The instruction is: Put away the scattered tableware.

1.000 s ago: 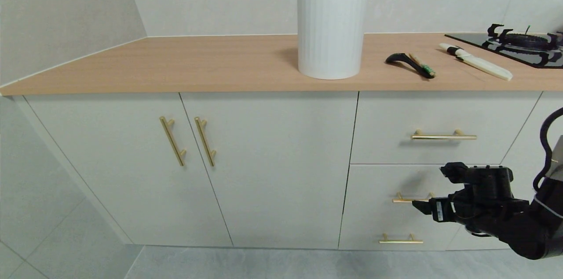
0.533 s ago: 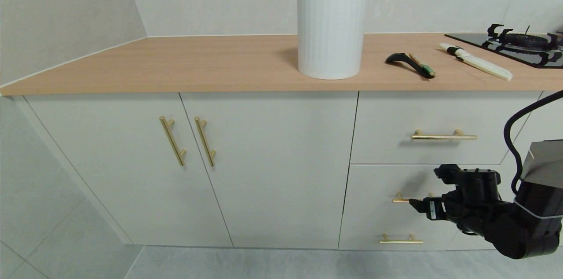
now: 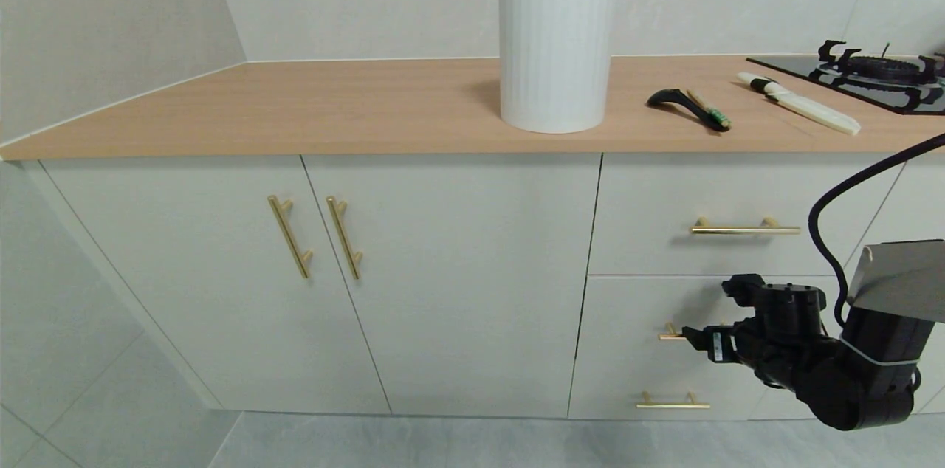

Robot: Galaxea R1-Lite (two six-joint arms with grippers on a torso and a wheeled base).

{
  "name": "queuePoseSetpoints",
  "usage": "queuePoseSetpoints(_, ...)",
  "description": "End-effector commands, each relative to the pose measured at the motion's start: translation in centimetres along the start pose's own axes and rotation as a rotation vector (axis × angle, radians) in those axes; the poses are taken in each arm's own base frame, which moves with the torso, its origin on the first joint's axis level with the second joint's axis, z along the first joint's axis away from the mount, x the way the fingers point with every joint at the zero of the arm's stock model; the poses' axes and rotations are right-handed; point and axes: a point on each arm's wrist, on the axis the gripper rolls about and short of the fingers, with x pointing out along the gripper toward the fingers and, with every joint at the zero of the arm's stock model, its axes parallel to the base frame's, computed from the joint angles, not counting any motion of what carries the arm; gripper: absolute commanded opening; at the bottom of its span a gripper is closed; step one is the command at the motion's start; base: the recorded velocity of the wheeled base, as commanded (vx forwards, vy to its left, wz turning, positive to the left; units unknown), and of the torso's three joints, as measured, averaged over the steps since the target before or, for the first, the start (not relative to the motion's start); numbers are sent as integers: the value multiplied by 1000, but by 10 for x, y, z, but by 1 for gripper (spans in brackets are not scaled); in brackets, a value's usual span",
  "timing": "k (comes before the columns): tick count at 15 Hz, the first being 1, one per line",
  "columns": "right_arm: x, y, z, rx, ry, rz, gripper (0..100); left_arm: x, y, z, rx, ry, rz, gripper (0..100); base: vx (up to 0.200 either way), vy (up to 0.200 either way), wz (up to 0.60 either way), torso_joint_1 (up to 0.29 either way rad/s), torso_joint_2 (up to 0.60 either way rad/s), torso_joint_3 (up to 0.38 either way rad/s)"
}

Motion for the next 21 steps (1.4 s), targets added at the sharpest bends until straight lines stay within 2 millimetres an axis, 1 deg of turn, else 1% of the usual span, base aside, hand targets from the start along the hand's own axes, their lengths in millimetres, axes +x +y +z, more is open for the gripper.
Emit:
queuePoseSetpoints(1,1,1,-1,-1,-1,2,100,0,0,0,0,2,0,100,0,0,0,0,0,0)
queuePoseSetpoints(7,0,0,-4,-4,10,2,100,0,0,0,0,2,0,100,0,0,0,0,0,0)
queuePoseSetpoints(15,-7,-1,-14,-14,54,2,100,0,0,0,0,2,2,100,0,0,0,0,0,0)
queuePoseSetpoints(17,-19,-1,-18,-26,74,3,100,0,0,0,0,2,0,100,0,0,0,0,0,0)
queuePoseSetpoints(18,-33,-2,-19,-26,74,9,100,0,0,0,0,2,0,100,0,0,0,0,0,0)
queuePoseSetpoints(19,-42,-3,-16,-25,54,10,100,0,0,0,0,2,0,100,0,0,0,0,0,0)
queuePoseSetpoints(20,-60,-3,-14,-25,40,11,100,0,0,0,0,2,0,100,0,0,0,0,0,0)
queuePoseSetpoints(21,-68,-4,-11,-24,23,15,100,0,0,0,0,2,0,100,0,0,0,0,0,0)
